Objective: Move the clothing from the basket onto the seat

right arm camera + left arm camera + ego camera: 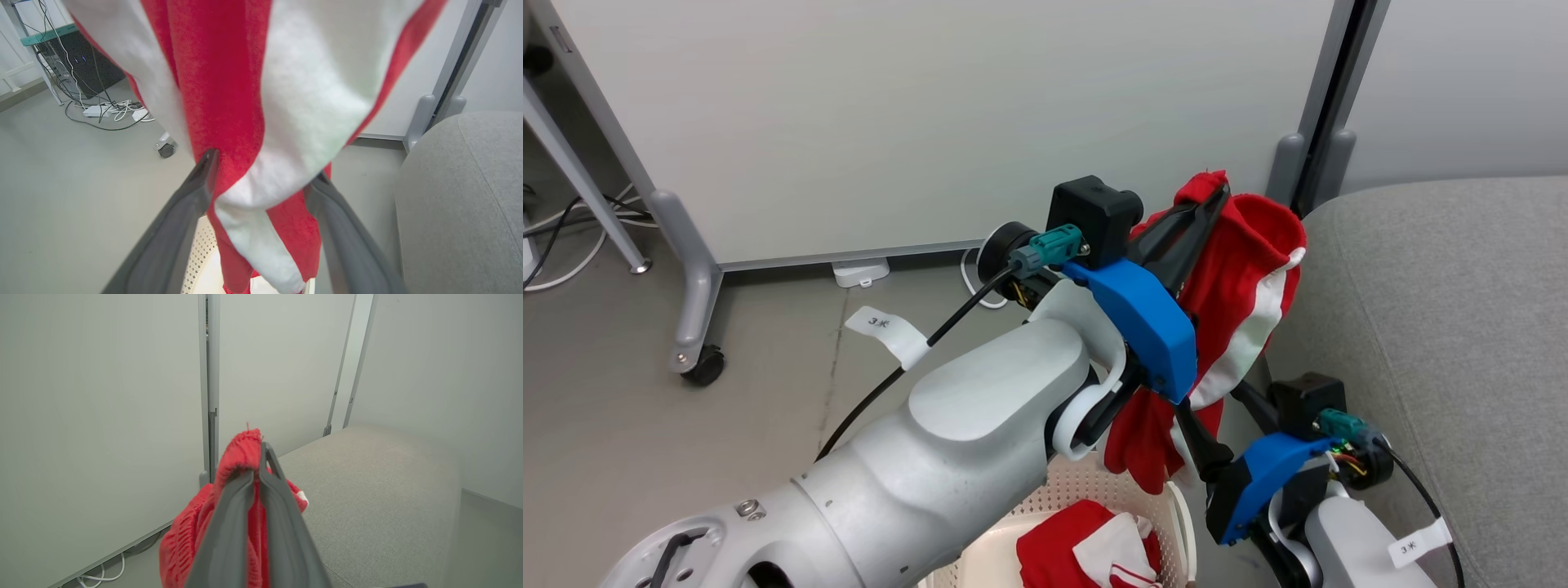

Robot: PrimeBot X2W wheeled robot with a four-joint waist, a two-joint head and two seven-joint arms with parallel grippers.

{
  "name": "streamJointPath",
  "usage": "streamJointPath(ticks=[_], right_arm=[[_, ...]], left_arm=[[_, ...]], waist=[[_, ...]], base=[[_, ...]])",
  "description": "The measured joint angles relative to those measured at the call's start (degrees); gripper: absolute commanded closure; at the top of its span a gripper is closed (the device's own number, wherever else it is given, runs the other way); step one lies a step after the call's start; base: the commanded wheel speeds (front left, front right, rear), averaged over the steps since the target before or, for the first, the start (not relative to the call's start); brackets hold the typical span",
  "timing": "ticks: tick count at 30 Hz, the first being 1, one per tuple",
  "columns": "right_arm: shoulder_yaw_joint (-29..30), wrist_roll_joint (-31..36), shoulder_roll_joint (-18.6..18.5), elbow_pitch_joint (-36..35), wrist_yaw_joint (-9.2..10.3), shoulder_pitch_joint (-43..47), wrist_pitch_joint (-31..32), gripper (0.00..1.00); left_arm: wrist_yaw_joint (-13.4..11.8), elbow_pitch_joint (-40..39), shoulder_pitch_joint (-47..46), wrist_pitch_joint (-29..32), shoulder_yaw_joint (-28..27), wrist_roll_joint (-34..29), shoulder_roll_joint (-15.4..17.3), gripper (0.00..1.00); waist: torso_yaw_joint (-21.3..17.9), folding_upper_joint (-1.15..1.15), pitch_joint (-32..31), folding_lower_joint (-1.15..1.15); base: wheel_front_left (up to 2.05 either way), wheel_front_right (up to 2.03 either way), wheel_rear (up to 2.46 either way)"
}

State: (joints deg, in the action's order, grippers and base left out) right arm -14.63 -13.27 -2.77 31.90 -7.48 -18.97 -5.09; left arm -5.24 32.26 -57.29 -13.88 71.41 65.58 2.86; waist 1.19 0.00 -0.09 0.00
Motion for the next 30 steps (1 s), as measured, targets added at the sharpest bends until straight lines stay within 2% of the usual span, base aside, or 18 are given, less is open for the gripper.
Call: streamJointPath(ticks=[8,9,10,11,12,25,26,27,28,29,30], right_arm=[[-3.01,-3.13,0.0,6.57,0.0,-4.45,-1.58,0.0],[-3.38,-3.56,0.0,7.14,0.0,-4.87,-1.85,0.15],[-3.79,-3.77,0.0,7.68,0.0,-5.23,-2.11,0.44],[-4.2,-4.23,0.0,8.17,0.0,-5.54,-2.25,0.68],[-4.58,-4.5,0.01,8.67,0.0,-5.81,-2.67,1.0],[-6.75,-5.54,0.0,12.67,0.0,-7.4,-5.14,1.0],[-6.79,-5.54,0.0,12.8,0.0,-7.46,-5.15,1.0],[-6.82,-5.54,0.0,12.89,0.0,-7.55,-5.25,1.0],[-6.86,-5.54,0.0,12.93,0.0,-7.59,-5.32,1.0],[-6.88,-5.54,0.0,13.04,0.0,-7.63,-5.33,1.0],[-6.89,-5.54,0.0,13.15,0.0,-7.71,-5.42,1.0]], left_arm=[[0.0,-0.78,-0.37,0.29,1.05,0.67,0.0,1.0],[0.0,-0.82,-0.38,0.44,1.15,0.77,-0.02,1.0],[0.0,-0.83,-0.38,0.45,1.24,0.85,-0.01,1.0],[0.0,-0.81,-0.4,0.47,1.31,0.91,-0.01,1.0],[0.0,-0.78,-0.43,0.6,1.36,0.91,0.0,1.0],[0.04,0.38,-0.39,1.43,1.81,0.78,-0.02,1.0],[0.04,0.45,-0.37,1.44,1.82,0.71,-0.01,0.89],[0.03,0.56,-0.37,1.44,1.82,0.64,-0.01,0.62],[-0.01,0.71,-0.37,1.44,1.83,0.45,-0.02,0.14],[-0.01,0.91,-0.37,1.44,1.85,0.43,-0.02,0.0],[-0.02,1.09,-0.37,1.44,1.86,0.38,0.0,0.0]], waist=[[0.38,0.0,-0.14,0.0],[0.4,0.0,-0.16,0.0],[0.4,0.0,-0.17,0.0],[0.4,0.0,-0.18,0.0],[0.39,0.0,-0.18,0.0],[-0.39,0.0,-0.45,0.0],[-0.42,0.0,-0.46,0.0],[-0.45,0.0,-0.45,0.0],[-0.48,0.0,-0.44,0.0],[-0.5,0.0,-0.41,0.0],[-0.51,0.0,-0.39,0.0]], base=[[0.0,0.0,0.0],[0.0,0.0,0.0],[0.0,0.0,0.0],[0.0,0.0,0.0],[0.0,0.0,0.0],[0.0,0.0,0.0],[0.0,0.0,0.0],[0.0,0.0,0.0],[0.0,0.0,0.0],[0.0,0.0,0.0],[0.0,0.0,0.0]])
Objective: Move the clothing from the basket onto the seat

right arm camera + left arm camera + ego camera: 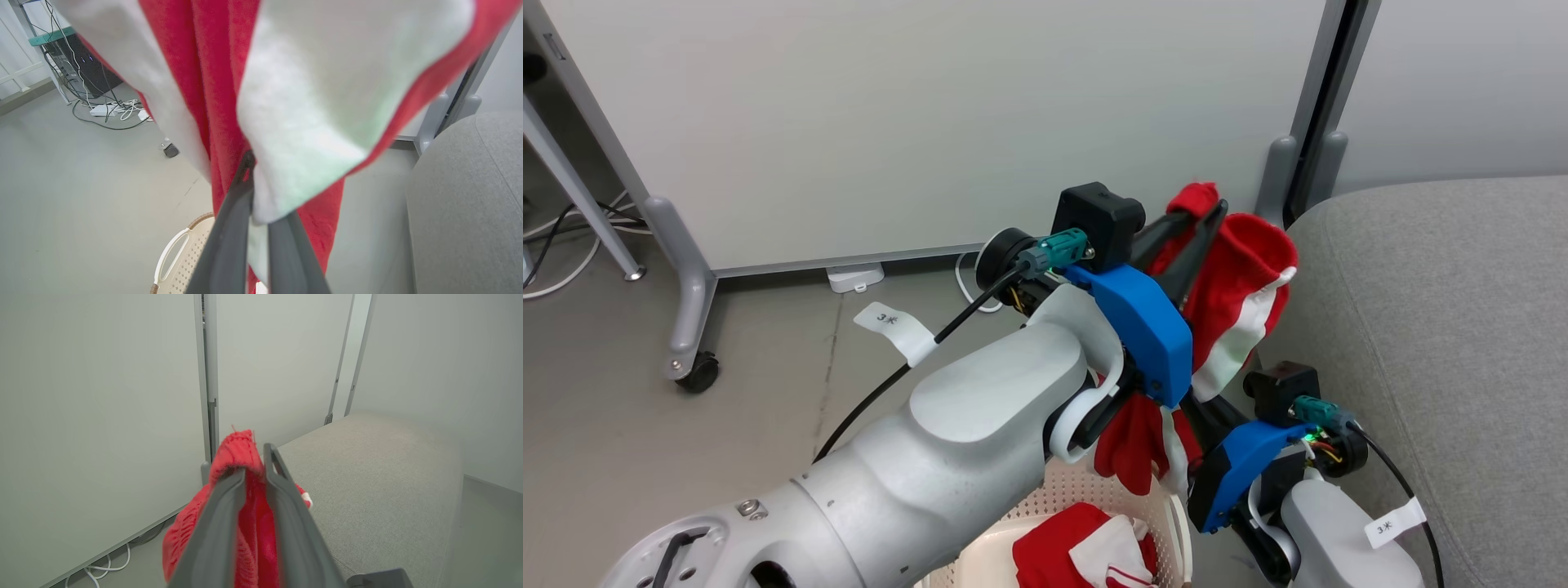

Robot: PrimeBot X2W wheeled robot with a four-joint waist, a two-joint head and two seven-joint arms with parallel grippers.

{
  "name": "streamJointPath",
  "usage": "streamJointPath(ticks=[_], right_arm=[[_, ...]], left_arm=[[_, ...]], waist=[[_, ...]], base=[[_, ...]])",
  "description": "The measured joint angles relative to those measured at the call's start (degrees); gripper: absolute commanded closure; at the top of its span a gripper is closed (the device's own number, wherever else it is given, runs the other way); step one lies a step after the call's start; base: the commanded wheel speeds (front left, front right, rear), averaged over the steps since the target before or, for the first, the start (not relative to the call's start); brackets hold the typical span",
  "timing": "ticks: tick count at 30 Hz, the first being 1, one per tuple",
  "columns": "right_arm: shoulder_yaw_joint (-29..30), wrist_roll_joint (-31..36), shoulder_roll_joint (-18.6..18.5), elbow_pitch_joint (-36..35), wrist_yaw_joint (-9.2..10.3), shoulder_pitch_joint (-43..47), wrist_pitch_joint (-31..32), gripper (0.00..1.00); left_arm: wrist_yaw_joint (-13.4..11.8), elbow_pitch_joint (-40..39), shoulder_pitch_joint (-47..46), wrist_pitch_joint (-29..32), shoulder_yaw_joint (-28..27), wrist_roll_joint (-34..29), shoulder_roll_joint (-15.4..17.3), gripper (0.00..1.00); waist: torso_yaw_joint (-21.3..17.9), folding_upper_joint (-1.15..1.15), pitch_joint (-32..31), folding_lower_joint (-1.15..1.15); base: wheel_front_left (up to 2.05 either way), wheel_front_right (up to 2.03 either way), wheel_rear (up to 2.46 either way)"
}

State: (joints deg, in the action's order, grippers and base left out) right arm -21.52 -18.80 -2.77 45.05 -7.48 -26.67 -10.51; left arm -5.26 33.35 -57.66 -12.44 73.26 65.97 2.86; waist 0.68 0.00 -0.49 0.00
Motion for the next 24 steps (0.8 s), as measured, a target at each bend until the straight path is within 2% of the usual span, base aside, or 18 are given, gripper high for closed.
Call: streamJointPath(ticks=[13,15,24], right_arm=[[0.8,0.15,0.0,0.49,0.0,-0.39,-0.47,1.0],[1.26,0.36,0.01,0.51,0.0,-0.4,-0.73,1.0],[5.37,3.63,0.01,0.29,0.0,-0.95,-1.14,1.0]], left_arm=[[0.3,2.11,1.29,-0.91,0.05,-0.15,-0.02,0.0],[1.01,3.34,3.07,-1.31,0.04,-0.07,-0.01,0.0],[2.79,4.81,9.78,-2.29,-0.05,-1.18,2.55,0.0]], waist=[[0.05,0.0,0.31,0.0],[0.16,0.0,0.4,0.0],[0.59,0.0,1.06,0.0]], base=[[0.0,0.0,0.0],[0.0,0.0,0.0],[0.0,0.0,0.0]])
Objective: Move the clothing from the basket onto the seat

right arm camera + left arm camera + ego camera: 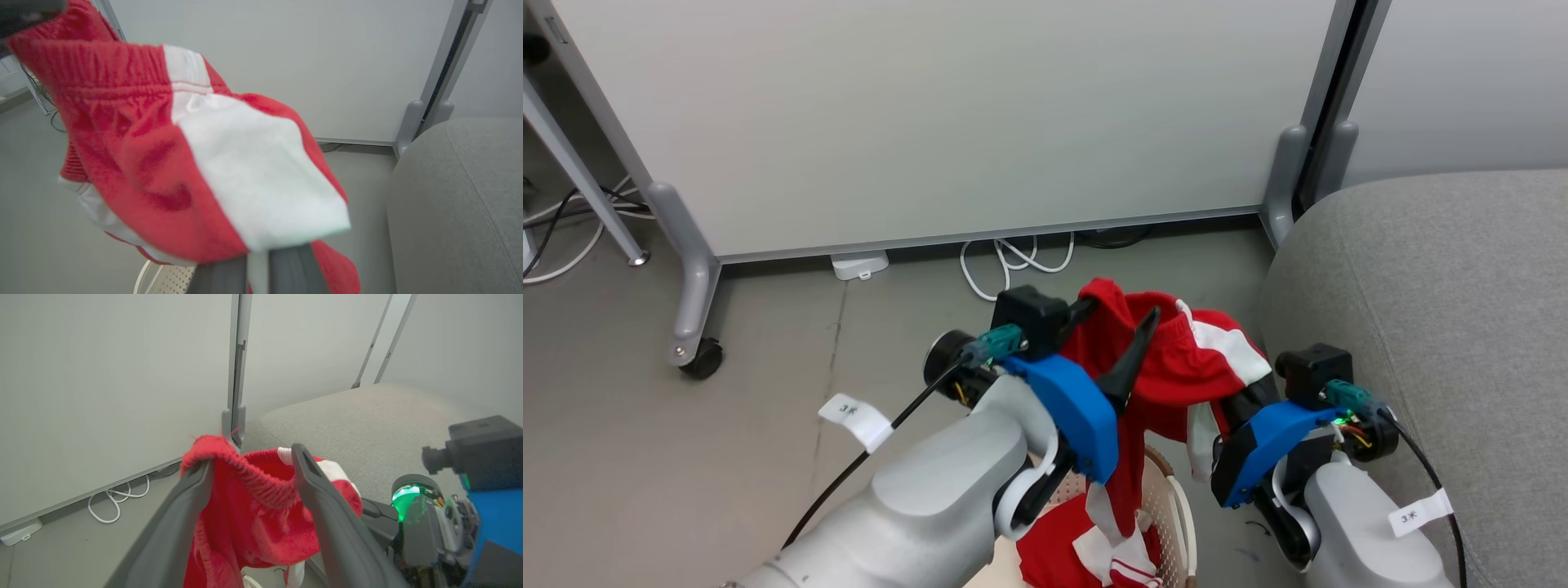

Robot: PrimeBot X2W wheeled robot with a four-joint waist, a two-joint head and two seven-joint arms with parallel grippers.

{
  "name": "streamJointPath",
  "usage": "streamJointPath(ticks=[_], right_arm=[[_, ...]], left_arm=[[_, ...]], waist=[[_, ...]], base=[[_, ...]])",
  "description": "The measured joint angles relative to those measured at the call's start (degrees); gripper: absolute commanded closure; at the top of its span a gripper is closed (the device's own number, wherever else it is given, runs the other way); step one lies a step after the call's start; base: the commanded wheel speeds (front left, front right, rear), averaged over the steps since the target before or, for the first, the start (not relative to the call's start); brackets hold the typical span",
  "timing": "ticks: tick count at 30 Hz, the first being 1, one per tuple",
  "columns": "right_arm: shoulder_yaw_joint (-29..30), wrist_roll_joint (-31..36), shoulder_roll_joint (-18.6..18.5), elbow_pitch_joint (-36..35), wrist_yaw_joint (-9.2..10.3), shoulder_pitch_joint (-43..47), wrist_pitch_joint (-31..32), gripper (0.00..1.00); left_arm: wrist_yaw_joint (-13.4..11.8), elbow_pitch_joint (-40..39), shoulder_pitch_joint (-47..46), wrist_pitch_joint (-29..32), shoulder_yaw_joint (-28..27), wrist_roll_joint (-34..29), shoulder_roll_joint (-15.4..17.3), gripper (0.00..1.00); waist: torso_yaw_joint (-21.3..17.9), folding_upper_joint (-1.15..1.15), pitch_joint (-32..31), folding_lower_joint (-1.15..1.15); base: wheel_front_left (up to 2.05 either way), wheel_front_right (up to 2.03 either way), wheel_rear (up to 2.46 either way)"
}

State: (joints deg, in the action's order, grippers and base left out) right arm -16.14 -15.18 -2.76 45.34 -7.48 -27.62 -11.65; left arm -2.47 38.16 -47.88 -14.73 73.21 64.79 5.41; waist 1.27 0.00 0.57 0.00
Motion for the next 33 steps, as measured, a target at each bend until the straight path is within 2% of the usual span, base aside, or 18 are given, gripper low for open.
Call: streamJointPath(ticks=[6,11,20,26,33], right_arm=[[3.45,1.96,-0.01,-1.02,0.0,-0.07,-0.29,1.0],[5.68,3.04,-0.03,-2.6,0.0,-0.06,-0.47,1.0],[7.17,4.39,0.01,-6.62,0.0,0.08,0.81,1.0],[8.18,5.2,-0.01,-9.67,0.0,0.42,2.03,1.0],[8.12,5.28,-0.01,-12.82,0.0,1.31,3.04,1.0]], left_arm=[[1.49,-2.81,4.55,-0.2,-2.34,-2.97,2.93,0.0],[1.87,-8.7,11.39,-0.26,-10.61,-7.68,6.02,0.0],[3.04,-19.02,25.52,-0.27,-23.93,-20.7,11.85,0.0],[3.32,-23.74,32.32,-0.29,-31.97,-28.52,13.36,0.0],[3.42,-27.81,39.3,-0.32,-41.66,-33.93,12.51,0.0]], waist=[[-0.08,0.0,0.45,0.0],[-0.82,0.0,0.72,0.0],[-4.36,0.0,1.24,0.0],[-7.46,0.0,1.98,0.0],[-11.93,0.0,2.64,0.0]], base=[[0.0,0.0,0.0],[0.0,0.0,0.0],[0.0,0.0,0.0],[0.0,0.0,0.0],[0.0,0.0,0.0]])
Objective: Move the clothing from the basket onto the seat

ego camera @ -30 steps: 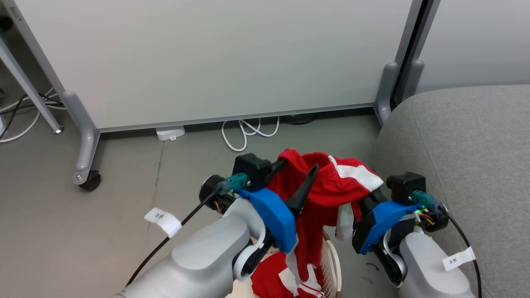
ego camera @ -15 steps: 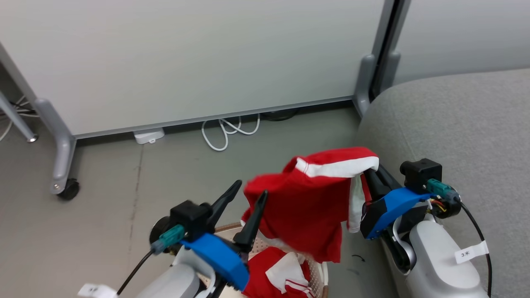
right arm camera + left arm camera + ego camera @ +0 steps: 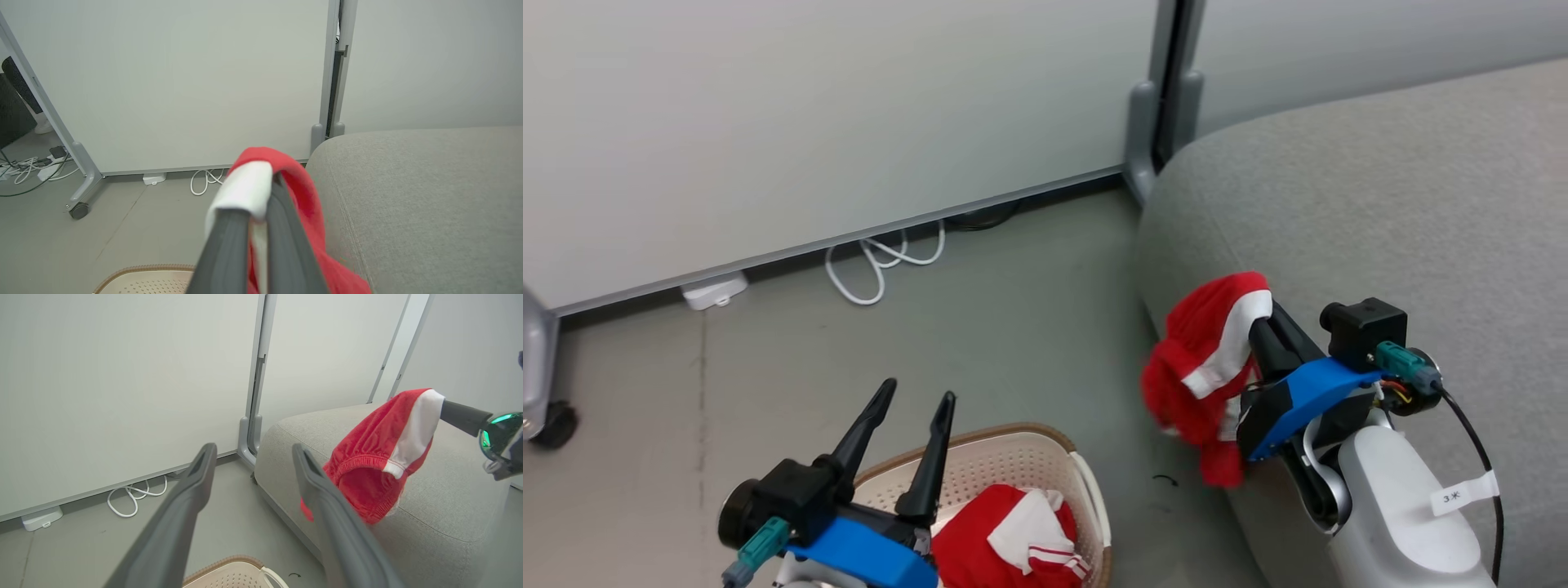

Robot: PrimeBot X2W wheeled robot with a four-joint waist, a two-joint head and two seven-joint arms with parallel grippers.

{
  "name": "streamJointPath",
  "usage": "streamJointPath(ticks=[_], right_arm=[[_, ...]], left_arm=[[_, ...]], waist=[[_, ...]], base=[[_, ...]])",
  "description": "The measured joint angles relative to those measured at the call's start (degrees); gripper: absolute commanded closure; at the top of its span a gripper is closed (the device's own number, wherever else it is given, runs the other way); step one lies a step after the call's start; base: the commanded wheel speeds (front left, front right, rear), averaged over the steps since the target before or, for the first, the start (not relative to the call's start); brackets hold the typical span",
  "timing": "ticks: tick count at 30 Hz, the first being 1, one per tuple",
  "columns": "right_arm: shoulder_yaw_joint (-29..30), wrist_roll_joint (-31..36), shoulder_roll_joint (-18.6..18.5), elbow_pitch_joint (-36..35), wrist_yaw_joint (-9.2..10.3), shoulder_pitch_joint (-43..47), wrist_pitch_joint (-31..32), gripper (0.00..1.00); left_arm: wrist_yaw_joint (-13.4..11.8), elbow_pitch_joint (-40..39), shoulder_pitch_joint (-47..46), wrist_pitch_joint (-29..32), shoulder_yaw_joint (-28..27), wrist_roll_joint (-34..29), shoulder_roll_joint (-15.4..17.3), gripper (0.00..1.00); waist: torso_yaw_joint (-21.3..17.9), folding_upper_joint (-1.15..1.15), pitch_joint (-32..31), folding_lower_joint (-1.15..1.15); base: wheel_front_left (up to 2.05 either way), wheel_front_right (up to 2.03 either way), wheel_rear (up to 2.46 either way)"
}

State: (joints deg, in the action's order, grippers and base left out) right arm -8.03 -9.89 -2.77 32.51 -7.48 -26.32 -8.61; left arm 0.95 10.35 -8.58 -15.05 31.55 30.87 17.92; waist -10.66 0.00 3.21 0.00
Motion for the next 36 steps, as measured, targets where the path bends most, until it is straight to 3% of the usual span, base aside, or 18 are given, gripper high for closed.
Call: streamJointPath(ticks=[7,18,36], right_arm=[[0.02,-0.1,0.0,-2.75,0.0,0.81,0.87,1.0],[1.35,-0.94,-0.04,-4.88,0.0,2.27,1.31,1.0],[3.68,-1.72,-0.03,-5.81,0.0,0.59,2.03,1.0]], left_arm=[[1.81,-0.71,2.94,-0.01,-4.63,-3.68,-1.09,0.0],[3.89,1.15,2.76,-0.01,-6.61,-6.19,-2.83,0.0],[5.25,2.23,1.21,-0.01,-7.33,-8.14,-3.74,0.0]], waist=[[-5.38,0.0,0.96,0.0],[-11.63,0.0,3.28,0.0],[-11.37,0.0,6.2,0.0]], base=[[0.0,0.0,0.0],[0.0,0.0,0.0],[0.0,0.0,0.0]])
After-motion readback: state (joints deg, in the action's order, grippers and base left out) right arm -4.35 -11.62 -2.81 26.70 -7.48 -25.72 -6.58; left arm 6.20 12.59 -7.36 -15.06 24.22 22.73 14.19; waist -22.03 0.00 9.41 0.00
